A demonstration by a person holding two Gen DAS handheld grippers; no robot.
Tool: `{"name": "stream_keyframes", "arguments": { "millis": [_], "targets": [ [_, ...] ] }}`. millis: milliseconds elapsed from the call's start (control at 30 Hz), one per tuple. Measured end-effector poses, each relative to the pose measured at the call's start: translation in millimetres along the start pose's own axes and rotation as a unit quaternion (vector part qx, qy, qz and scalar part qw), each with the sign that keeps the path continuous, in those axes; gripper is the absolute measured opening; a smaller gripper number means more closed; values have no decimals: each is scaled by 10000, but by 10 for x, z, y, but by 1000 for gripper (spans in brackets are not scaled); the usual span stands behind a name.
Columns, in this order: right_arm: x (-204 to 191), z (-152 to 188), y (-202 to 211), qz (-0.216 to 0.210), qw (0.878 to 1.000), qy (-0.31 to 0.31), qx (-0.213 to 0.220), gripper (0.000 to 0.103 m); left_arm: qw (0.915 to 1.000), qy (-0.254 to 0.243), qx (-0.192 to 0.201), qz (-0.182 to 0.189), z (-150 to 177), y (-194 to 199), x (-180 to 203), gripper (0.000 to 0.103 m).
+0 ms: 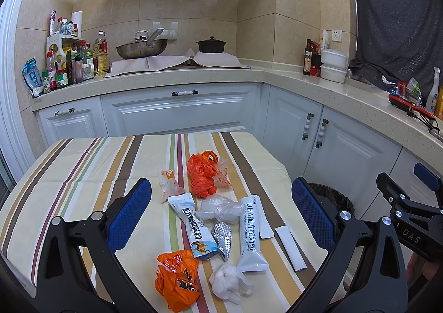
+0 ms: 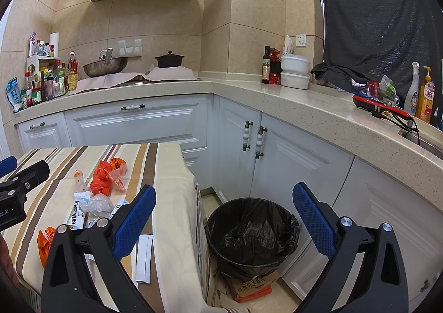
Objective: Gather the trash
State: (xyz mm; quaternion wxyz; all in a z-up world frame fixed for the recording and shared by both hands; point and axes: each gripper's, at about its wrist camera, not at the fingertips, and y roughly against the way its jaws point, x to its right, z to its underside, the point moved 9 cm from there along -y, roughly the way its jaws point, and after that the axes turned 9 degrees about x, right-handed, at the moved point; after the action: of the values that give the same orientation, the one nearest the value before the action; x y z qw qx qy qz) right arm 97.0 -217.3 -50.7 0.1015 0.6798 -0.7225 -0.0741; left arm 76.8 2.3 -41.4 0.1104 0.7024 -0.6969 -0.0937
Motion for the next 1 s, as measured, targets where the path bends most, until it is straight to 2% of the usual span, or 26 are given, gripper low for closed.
{"name": "stream_keyframes", "arguments": {
  "millis": [1000],
  "targets": [
    [8,3,-3,-7,10000,-4,-4,96,10000,4,-32,11,66,-1,-1,99]
  ]
}}
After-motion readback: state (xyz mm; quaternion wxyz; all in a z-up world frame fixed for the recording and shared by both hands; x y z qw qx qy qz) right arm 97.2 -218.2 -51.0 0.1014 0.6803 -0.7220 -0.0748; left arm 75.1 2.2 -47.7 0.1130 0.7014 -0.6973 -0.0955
